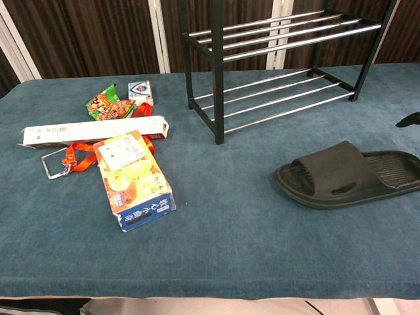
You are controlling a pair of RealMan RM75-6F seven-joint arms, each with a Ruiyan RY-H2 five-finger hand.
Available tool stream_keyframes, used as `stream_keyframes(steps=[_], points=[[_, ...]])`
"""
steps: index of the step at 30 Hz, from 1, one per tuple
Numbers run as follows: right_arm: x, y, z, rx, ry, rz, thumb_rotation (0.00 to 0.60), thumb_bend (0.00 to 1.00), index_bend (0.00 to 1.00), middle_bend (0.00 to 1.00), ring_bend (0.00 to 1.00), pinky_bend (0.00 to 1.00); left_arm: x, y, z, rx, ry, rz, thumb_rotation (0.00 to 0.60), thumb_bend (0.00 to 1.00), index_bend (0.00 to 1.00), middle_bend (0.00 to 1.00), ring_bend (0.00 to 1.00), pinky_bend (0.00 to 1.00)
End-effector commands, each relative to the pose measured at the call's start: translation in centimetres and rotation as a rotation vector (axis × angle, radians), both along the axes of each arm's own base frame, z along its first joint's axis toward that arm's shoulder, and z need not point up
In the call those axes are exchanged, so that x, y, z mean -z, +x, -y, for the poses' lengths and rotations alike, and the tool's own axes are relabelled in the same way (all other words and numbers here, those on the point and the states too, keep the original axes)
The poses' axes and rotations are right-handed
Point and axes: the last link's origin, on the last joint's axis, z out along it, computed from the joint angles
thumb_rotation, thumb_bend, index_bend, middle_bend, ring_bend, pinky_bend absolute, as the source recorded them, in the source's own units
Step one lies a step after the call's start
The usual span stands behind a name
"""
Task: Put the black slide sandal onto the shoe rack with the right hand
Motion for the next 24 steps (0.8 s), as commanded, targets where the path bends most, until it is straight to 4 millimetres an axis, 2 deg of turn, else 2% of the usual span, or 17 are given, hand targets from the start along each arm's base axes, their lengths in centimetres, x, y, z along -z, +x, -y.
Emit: stream_keyframes(steps=[1,11,16,18,19,24], points=[[1.1,0.3,0.8,0.006,0.015,0.019,0.600,0.00,0.00,0.00,0.00,0.00,0.3,0.1,-0.3,0.002,-0.008,-0.001,0.600,0.33,0.00,0.00,0.00,0.02],[3.5,0.9,2.3,0.053,0.067,0.026,0.600,0.00,0.02,0.02,0.00,0.00,0.4,-0.3,-0.5,-0.027,-0.023,0.003,0.600,0.33,0.00,0.00,0.00,0.02],[4.0,1.3,2.9,0.056,0.072,0.022,0.600,0.00,0.27,0.16,0.00,0.00,0.2,-0.3,-0.4,-0.030,-0.020,0.002,0.600,0.33,0.00,0.00,0.00,0.02],[4.1,1.4,3.0,0.056,0.071,0.022,0.600,0.00,0.37,0.23,0.01,0.04,0.2,-0.4,-0.5,-0.033,-0.019,0.003,0.600,0.33,0.00,0.00,0.00,0.02],[4.1,1.4,3.0,0.053,0.071,0.018,0.600,0.00,0.44,0.27,0.04,0.10,0.2,-0.5,-0.5,-0.035,-0.021,0.003,0.600,0.33,0.00,0.00,0.00,0.02],[3.9,1.6,2.9,0.041,0.051,0.024,0.600,0.00,0.78,0.54,0.35,0.46,0.1,-0.5,-0.5,-0.036,-0.018,0.006,0.600,0.33,0.00,0.00,0.00,0.02]])
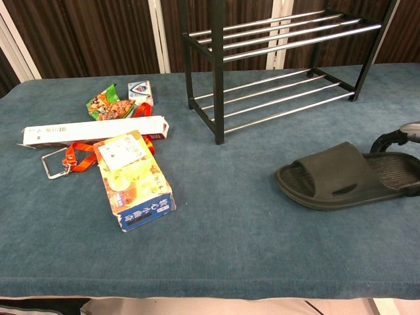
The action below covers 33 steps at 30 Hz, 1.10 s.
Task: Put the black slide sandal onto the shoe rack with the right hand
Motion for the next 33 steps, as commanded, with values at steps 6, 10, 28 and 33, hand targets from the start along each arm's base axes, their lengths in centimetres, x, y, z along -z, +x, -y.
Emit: stream_keyframes(steps=[6,10,28,33], points=[[-1.3,0.2,0.0,0.004,-0.104,0.077,0.600,0.00,0.92,0.66,0.49,0.62,-0.3,0.0,0.1,0.003,0.011,0.002,0.600,0.33,0.00,0.00,0.00,0.02],[-2.4,-0.3,0.5,0.068,-0.167,0.143,0.600,0.00,0.95,0.67,0.50,0.64,-0.3,0.1,0.1,0.007,0.010,0.005,0.600,0.33,0.00,0.00,0.00,0.02],[-3.2,1.0,8.7,0.482,-0.364,0.370,0.600,0.00,0.95,0.67,0.50,0.65,-0.2,-0.3,0.4,0.003,0.004,0.010,0.600,0.33,0.00,0.00,0.00,0.02],[-1.8,2.6,10.7,0.547,-0.402,0.345,0.600,0.00,0.95,0.67,0.50,0.64,-0.5,-0.7,0.5,-0.012,0.011,0.010,0.600,0.33,0.00,0.00,0.00,0.02]])
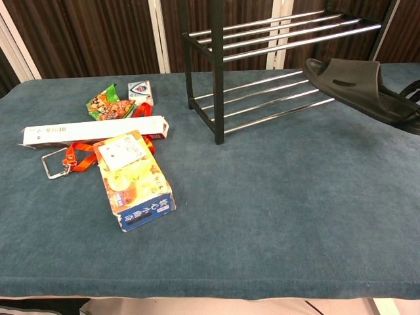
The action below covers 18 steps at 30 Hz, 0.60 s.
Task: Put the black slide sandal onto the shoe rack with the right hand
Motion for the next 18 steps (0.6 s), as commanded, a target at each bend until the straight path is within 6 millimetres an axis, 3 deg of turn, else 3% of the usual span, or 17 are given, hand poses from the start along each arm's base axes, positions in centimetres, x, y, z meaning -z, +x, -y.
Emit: stream_keyframes(steps=[1,6,9,18], points=[[1.9,2.8,3.0,0.059,0.003,-0.005,0.600,0.00,0.95,0.67,0.50,0.64,-0.1,-0.2,0.1,-0.008,0.003,-0.001,0.600,0.33,0.00,0.00,0.00,0.02],[2.9,4.0,4.0,0.114,-0.007,0.015,0.600,0.00,0.94,0.67,0.50,0.64,-0.3,-0.4,0.1,-0.017,0.008,-0.002,0.600,0.33,0.00,0.00,0.00,0.02],[4.4,6.6,5.6,0.167,-0.038,0.108,0.600,0.00,0.93,0.67,0.50,0.64,-0.4,-0.6,0.4,-0.030,0.014,-0.005,0.600,0.33,0.00,0.00,0.00,0.02],[6.1,11.0,7.6,0.221,-0.084,0.218,0.600,0.00,0.89,0.67,0.49,0.63,-0.7,-1.1,0.9,-0.053,0.024,0.007,0.600,0.33,0.00,0.00,0.00,0.02]])
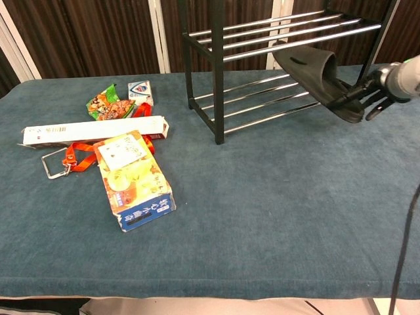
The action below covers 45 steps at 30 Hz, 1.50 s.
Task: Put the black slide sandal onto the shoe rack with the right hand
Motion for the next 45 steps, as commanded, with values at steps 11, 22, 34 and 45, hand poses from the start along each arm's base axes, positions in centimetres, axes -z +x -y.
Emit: stream_keyframes(steps=[11,22,34,45], points=[[2.3,6.2,1.4,-0.041,-0.040,0.058,0.600,0.00,0.80,0.67,0.42,0.57,-0.1,-0.4,0.1,-0.011,-0.004,0.013,0.600,0.33,0.00,0.00,0.00,0.02],[4.4,7.4,1.7,-0.053,-0.032,0.110,0.600,0.00,0.52,0.53,0.32,0.48,-0.4,-0.7,0.0,-0.030,-0.002,0.017,0.600,0.33,0.00,0.00,0.00,0.02],[5.1,8.8,1.5,-0.078,-0.022,0.207,0.600,0.00,0.19,0.36,0.20,0.36,-0.6,-1.0,0.3,-0.035,0.000,0.029,0.600,0.33,0.00,0.00,0.00,0.02],[5.2,9.2,1.3,-0.106,-0.013,0.231,0.600,0.00,0.00,0.26,0.14,0.30,-0.6,-1.1,0.5,-0.039,-0.003,0.037,0.600,0.33,0.00,0.00,0.00,0.02]])
